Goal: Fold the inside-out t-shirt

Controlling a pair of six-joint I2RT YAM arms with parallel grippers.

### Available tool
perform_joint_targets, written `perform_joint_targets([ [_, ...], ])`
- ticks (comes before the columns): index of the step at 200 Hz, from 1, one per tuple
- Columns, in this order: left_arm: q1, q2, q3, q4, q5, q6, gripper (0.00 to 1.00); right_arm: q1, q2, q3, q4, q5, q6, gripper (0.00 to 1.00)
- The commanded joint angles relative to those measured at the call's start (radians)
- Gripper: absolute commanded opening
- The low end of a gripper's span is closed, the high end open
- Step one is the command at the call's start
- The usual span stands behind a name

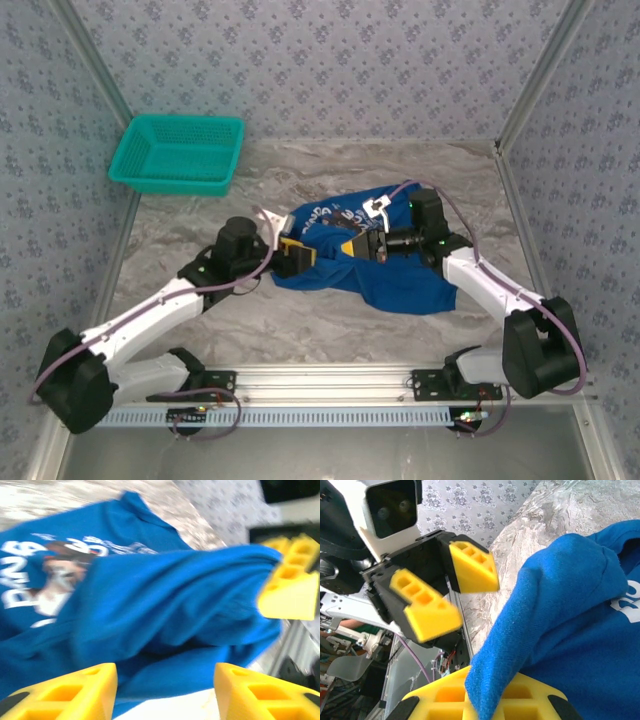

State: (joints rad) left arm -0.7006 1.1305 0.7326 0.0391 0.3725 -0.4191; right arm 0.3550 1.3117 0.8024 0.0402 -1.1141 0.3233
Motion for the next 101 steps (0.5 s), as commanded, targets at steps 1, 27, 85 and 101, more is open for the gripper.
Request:
perform_joint_targets([
  [1,-0.045,0.074,0.087,-0.012,0.120,0.095,0.47,0.001,0.001,0.034,-0.051,-0.006,-0.041,0.06],
  [27,-0.048,0.161,0.152,-0.055,0.086,0.126,0.41,0.002,-0.013,0.033,-0.058,0.006,-0.046,0.05],
  [85,-0.046,0.281,0.231,-0.084,0.054,0.162,0.47,-0.002,-0.034,0.034,-0.077,0.020,-0.052,0.05],
  [101,-0.045,0.292,0.229,-0.090,0.040,0.169,0.47,-0.006,-0.041,0.034,-0.075,0.022,-0.049,0.04],
])
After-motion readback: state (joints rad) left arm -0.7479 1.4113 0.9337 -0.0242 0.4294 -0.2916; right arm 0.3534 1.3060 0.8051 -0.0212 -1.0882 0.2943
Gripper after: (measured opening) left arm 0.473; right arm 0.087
